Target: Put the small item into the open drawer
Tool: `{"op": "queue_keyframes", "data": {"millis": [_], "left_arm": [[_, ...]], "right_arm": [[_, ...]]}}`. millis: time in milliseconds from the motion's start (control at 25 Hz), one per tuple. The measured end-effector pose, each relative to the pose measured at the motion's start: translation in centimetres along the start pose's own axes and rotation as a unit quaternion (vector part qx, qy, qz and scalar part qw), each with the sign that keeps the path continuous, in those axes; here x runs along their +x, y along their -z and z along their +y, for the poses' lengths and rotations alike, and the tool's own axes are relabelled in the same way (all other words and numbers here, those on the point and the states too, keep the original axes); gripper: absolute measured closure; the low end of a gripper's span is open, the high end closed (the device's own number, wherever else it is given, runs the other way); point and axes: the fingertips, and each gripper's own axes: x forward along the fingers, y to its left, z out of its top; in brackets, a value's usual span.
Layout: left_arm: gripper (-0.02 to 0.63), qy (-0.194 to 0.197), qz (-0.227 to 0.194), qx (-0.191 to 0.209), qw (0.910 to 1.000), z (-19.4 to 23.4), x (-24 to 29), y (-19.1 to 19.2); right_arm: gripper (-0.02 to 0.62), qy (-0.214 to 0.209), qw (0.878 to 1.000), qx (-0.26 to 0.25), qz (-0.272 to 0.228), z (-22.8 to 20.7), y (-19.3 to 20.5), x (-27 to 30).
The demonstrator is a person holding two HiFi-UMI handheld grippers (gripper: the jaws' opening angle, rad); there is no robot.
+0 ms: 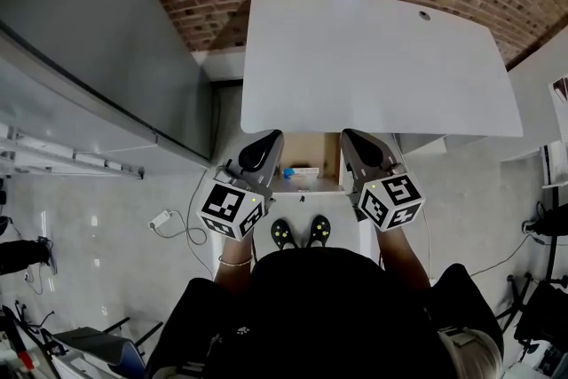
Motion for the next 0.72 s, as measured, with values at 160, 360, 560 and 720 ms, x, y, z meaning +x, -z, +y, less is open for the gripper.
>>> {"op": "queue_keyframes", "data": {"millis": [160, 360, 560, 720], "left_arm": [[0.607, 0.003, -0.006, 0.006, 1.0000, 0.07, 0.21, -0.70], [0.607, 0.004, -0.005, 0.008, 0.9999, -0.06, 0.27, -0.75], [0.607, 0.000, -0.003, 0.007, 1.0000, 0.20, 0.16, -0.47], [0.607, -0.001, -0.002, 0.005, 1.0000, 0.24, 0.03, -0.24]], "right_arm": [[0.584, 0.002, 1.000, 0.002, -0.009, 0.06, -0.70, -0.01], [0.584, 0.000, 1.000, 0.003, -0.013, 0.13, -0.90, -0.03], [0.584, -0.003, 1.000, 0.006, -0.006, 0.13, -0.37, 0.09], [0.584, -0.004, 1.000, 0.011, -0.004, 0.19, -0.08, 0.13]]}}
